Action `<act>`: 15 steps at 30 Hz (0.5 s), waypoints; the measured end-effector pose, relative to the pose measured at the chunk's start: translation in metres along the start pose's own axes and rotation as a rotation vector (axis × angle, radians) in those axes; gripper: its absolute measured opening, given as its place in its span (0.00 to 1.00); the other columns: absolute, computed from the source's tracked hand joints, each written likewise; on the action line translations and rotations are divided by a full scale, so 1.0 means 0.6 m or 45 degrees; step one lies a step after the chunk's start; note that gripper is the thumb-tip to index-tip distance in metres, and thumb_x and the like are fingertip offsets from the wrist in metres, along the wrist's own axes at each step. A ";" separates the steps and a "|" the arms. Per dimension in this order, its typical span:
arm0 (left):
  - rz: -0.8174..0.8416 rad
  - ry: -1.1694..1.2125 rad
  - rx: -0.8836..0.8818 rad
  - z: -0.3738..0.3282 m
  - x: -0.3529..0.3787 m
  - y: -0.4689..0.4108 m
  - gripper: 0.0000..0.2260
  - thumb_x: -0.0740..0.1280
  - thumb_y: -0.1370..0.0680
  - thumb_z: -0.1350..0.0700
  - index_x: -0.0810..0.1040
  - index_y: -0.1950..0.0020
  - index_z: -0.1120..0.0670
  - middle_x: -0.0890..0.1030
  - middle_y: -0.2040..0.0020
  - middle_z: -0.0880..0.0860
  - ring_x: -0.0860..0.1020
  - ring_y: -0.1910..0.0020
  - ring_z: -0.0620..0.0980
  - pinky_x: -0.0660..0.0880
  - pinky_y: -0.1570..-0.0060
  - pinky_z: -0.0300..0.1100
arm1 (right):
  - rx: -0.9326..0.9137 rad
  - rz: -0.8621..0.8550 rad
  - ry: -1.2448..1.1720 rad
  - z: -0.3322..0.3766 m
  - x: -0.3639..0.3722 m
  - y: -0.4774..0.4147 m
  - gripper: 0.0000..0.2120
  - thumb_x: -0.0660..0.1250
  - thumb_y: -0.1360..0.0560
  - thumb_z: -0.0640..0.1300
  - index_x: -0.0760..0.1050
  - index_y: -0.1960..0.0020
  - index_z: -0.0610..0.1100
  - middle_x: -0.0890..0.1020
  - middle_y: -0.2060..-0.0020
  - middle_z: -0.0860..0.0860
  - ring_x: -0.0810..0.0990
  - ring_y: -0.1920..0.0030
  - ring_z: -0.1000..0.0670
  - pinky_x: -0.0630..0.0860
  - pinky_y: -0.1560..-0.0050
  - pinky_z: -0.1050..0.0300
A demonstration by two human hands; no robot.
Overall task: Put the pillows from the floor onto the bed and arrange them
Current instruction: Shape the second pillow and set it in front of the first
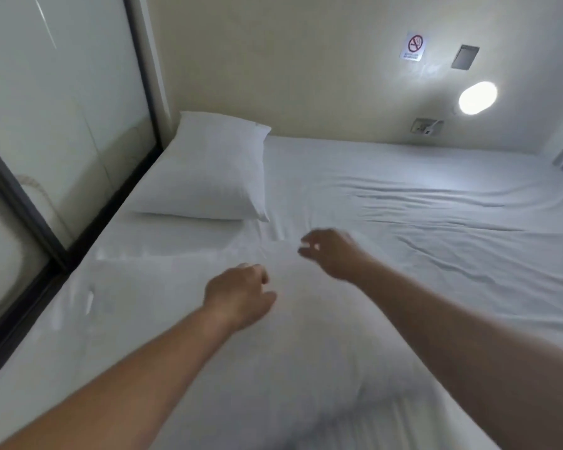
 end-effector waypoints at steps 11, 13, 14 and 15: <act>0.420 -0.061 -0.128 0.107 0.097 -0.150 0.57 0.63 0.43 0.22 0.41 0.22 0.41 0.46 0.20 0.51 0.42 0.22 0.57 0.37 0.29 0.65 | 1.157 0.209 -1.280 -0.174 0.266 0.263 0.35 0.74 0.35 0.60 0.76 0.35 0.39 0.77 0.36 0.39 0.76 0.35 0.44 0.68 0.30 0.50; 0.418 -0.103 -0.115 0.110 0.116 -0.168 0.57 0.60 0.44 0.19 0.44 0.22 0.41 0.52 0.20 0.52 0.50 0.22 0.56 0.41 0.28 0.65 | 1.265 0.101 -1.578 -0.155 0.312 0.260 0.28 0.72 0.31 0.56 0.77 0.39 0.39 0.79 0.38 0.36 0.78 0.38 0.40 0.72 0.35 0.44; 0.401 -0.133 -0.121 0.114 0.124 -0.171 0.56 0.58 0.44 0.19 0.49 0.22 0.42 0.57 0.22 0.53 0.55 0.23 0.56 0.46 0.28 0.64 | 1.296 0.143 -1.737 -0.138 0.332 0.251 0.25 0.73 0.32 0.58 0.80 0.43 0.41 0.83 0.45 0.37 0.82 0.45 0.39 0.78 0.44 0.43; 0.378 -0.150 -0.134 0.118 0.131 -0.172 0.54 0.58 0.43 0.19 0.55 0.23 0.45 0.63 0.24 0.54 0.60 0.26 0.56 0.52 0.29 0.62 | 1.296 0.143 -1.877 -0.122 0.340 0.242 0.24 0.74 0.34 0.59 0.81 0.46 0.43 0.85 0.49 0.40 0.84 0.49 0.39 0.80 0.50 0.42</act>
Point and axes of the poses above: each hand's wrist, its own y-axis away from the middle knuckle, its own x-axis out of the palm, z = x × y, the point moved 8 cm from there along -y, towards the middle knuckle
